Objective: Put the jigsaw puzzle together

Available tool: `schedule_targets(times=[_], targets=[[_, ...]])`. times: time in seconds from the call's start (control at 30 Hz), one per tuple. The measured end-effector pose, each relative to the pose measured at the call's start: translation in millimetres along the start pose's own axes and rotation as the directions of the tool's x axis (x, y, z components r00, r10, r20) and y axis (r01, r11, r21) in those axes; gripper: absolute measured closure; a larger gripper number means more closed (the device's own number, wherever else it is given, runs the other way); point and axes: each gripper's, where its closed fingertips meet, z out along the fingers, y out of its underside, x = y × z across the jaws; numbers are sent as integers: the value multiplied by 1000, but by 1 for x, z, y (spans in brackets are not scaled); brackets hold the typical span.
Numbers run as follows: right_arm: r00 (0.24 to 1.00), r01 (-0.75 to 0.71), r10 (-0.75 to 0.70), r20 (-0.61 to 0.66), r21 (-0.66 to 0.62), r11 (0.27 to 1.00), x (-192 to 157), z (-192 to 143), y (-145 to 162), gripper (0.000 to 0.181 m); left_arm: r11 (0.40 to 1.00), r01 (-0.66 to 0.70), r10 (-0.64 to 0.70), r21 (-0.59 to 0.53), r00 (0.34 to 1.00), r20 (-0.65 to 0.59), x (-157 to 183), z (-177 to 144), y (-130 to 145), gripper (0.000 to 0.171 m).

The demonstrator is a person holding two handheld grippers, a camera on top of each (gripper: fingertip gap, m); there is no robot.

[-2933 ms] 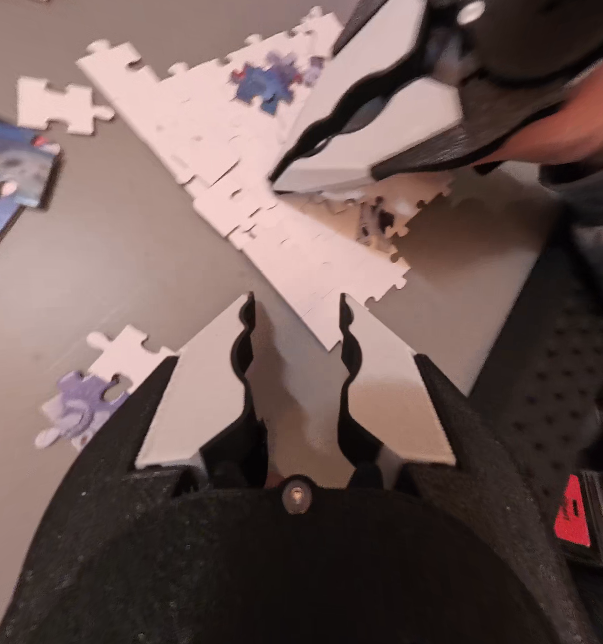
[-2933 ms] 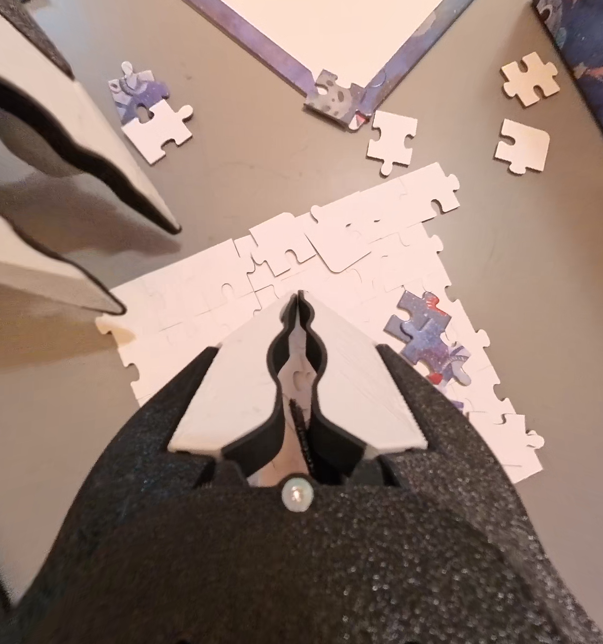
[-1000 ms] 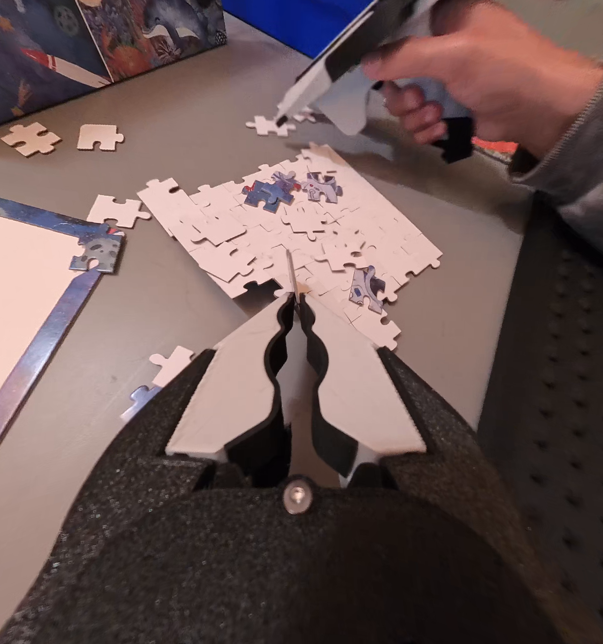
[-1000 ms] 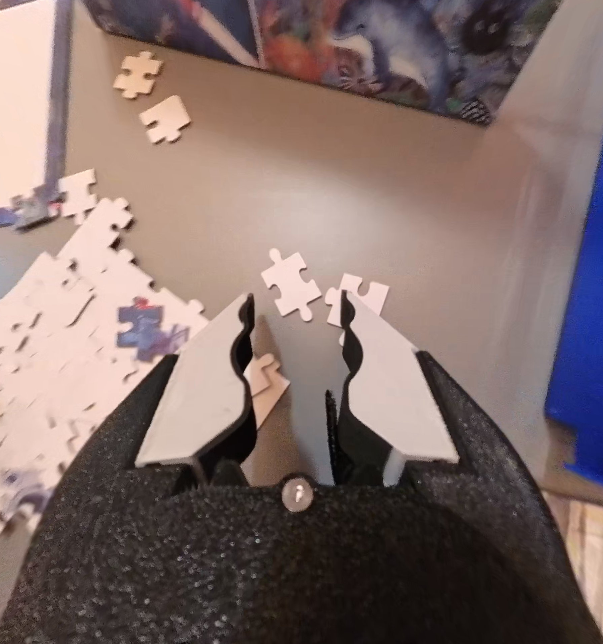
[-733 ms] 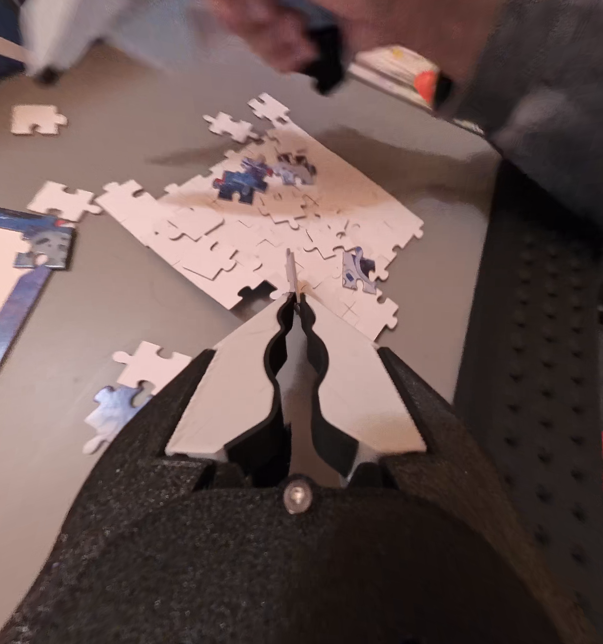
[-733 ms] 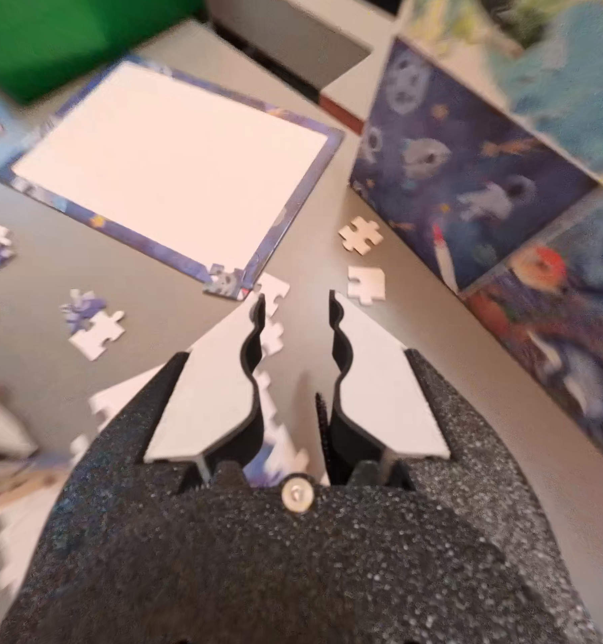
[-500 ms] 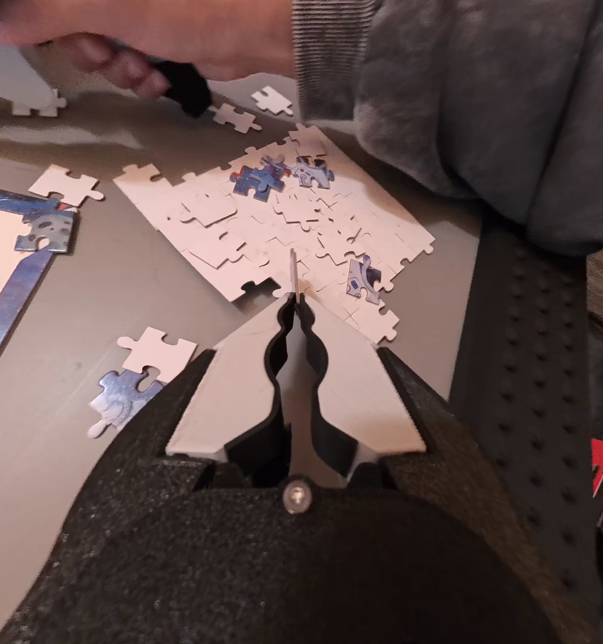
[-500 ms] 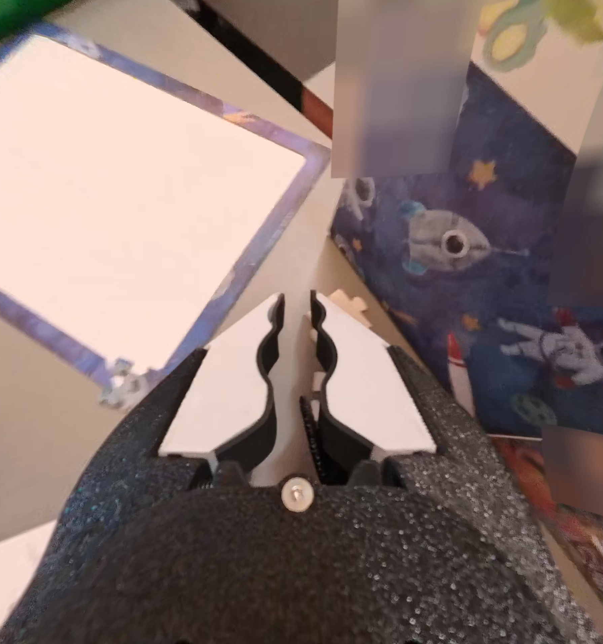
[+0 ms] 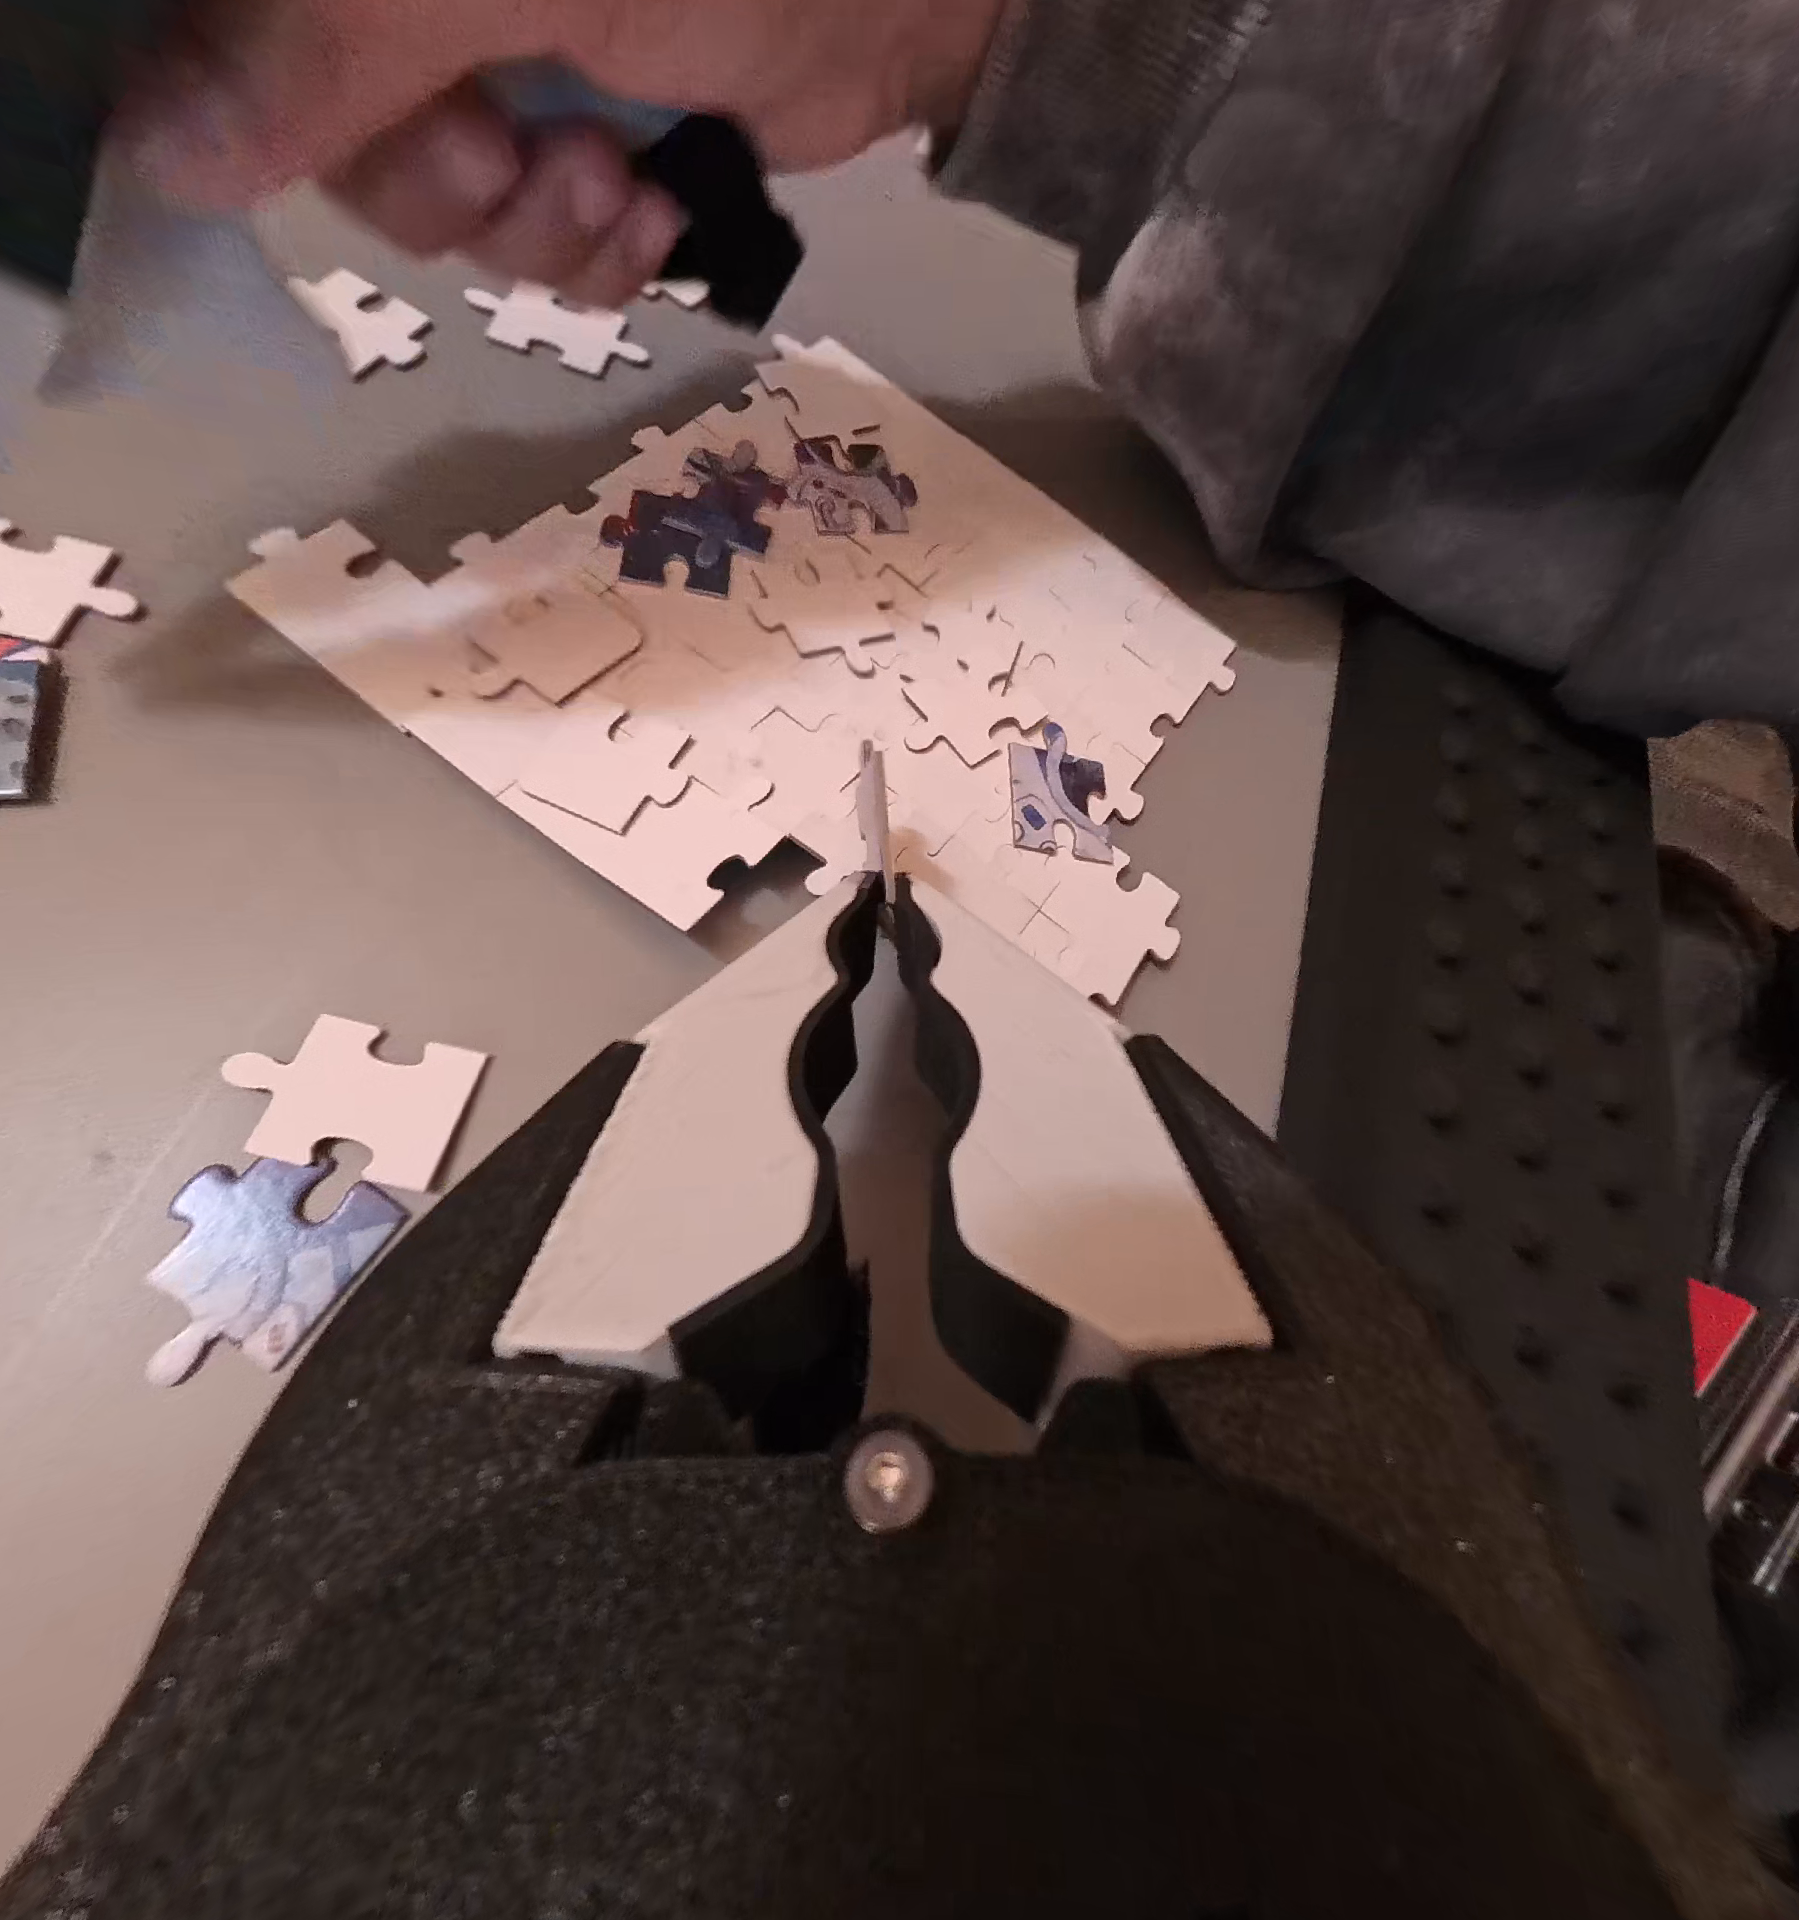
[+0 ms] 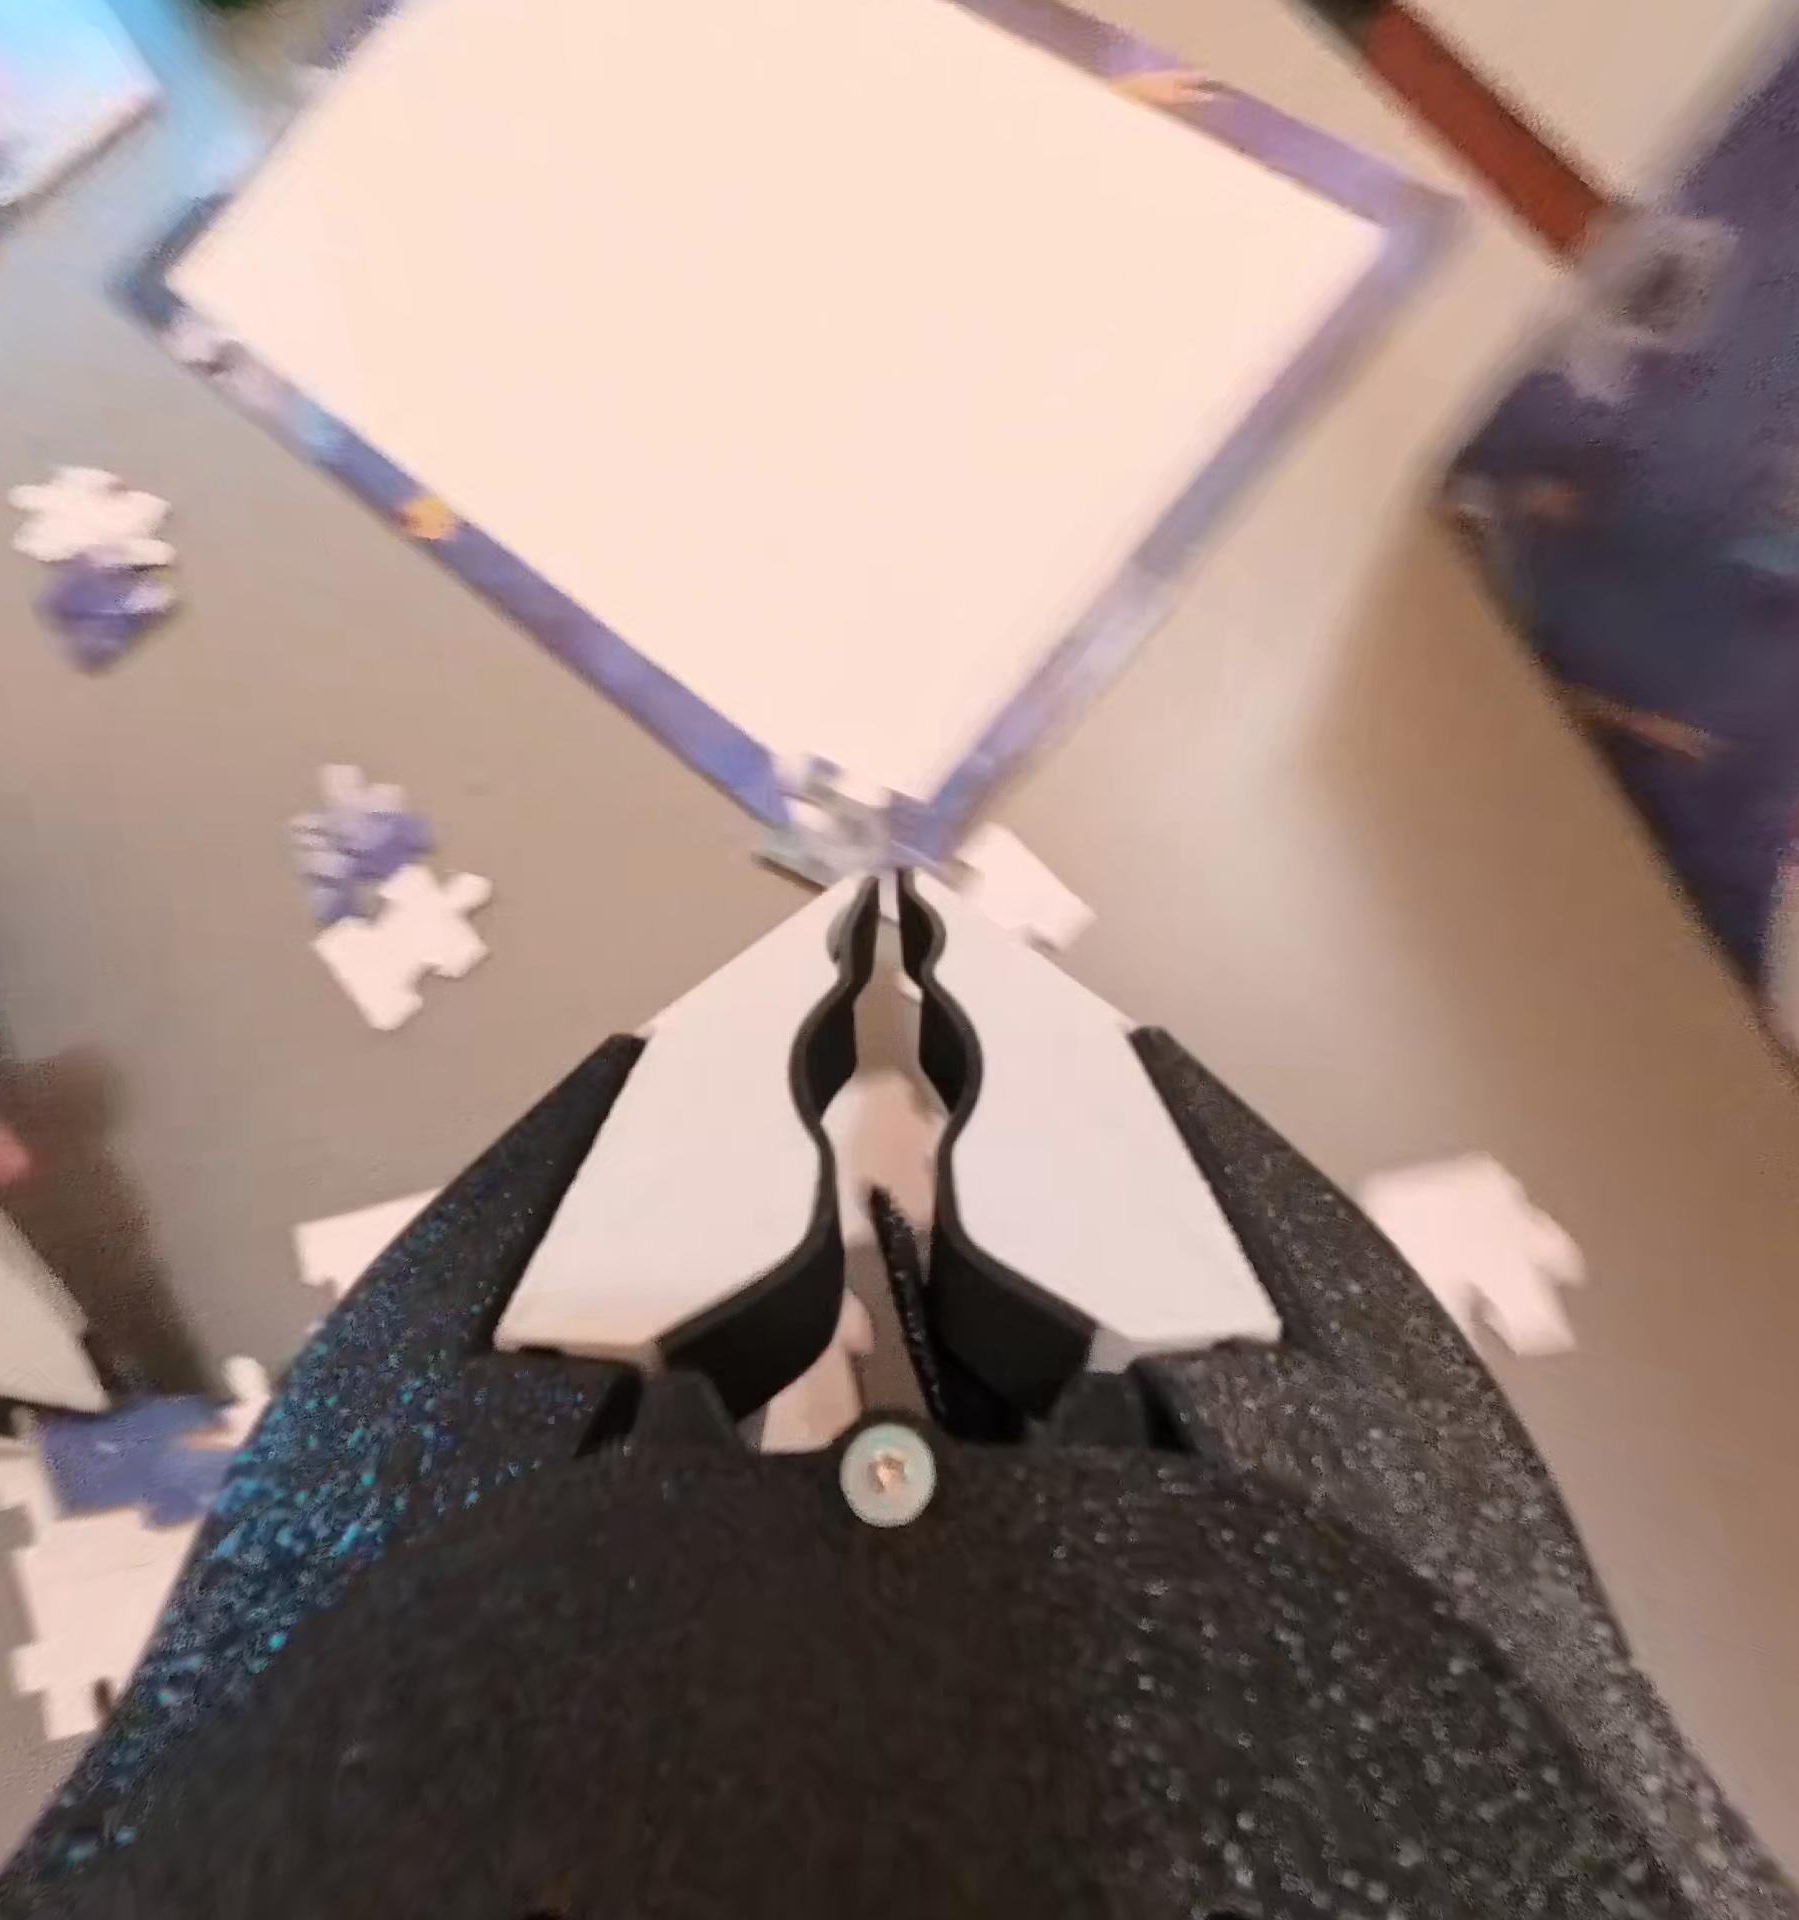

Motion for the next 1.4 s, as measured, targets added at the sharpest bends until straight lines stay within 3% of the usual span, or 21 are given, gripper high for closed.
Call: schedule_targets(times=[0.07, 0.17, 0.43, 0.63, 0.67, 0.77, 0.87, 0.93, 1.0, 1.03, 1.1, 1.2, 1.27, 1.4], targets=[[997, 41, -40, 60, -20, 999, -19, 23, -6, 174, 1000, -14, 14, -2, 1000, -3, 2, 1, 1, 169], [997, 76, -77, -15, -52, 996, -10, 37, -2, 179, 1000, -4, 4, 7, 1000, 3, -1, -1, 0, 169], [996, -53, 45, -82, -101, 993, 20, -17, 52, 179, 999, 25, -24, 29, 1000, -19, -1, -5, -4, 170], [996, -52, 54, -75, 29, 998, 13, -13, 13, 175, 999, 18, -18, 29, 1000, 4, -4, -4, -4, 170], [999, -44, 46, -23, 68, 997, -1, -15, 4, 174, 999, 17, -18, 36, 1000, 19, -7, -5, -5, 170], [949, 47, -113, 293, 225, 973, -77, -50, -13, 164, 998, -15, 12, 61, 999, 46, -10, -9, -10, 170], [818, 149, -267, 509, 260, 954, -131, -81, 19, 122, 991, -95, 89, 97, 994, 64, -7, -13, -19, 170], [754, 199, -254, 606, 158, 967, -143, -85, 52, 130, 984, -136, 128, 113, 989, 71, -7, -15, -25, 170], [752, 200, -228, 619, 116, 973, -142, -80, 58, 136, 987, -127, 120, 100, 990, 77, -12, -13, -27, 170], [751, 199, -234, 617, 126, 972, -141, -80, 56, 156, 988, -121, 113, 99, 990, 84, -15, -13, -28, 170], [809, 249, -268, 523, 108, 962, -126, -75, 56, 178, 988, -86, 77, 127, 994, 78, -18, -16, -30, 170], [829, 250, -293, 476, 153, 956, -120, -80, 48, 179, 985, 19, -32, 173, 997, 73, -26, -21, -33, 169], [860, 258, -293, 418, 139, 956, -107, -78, 48, 180, 989, 70, -77, 129, 996, 48, -28, -21, -22, 143], [899, 195, -265, 349, 224, 955, -85, -92, 33, 180, 994, 107, -107, 8, 991, 74, -34, -15, 6, 140]])
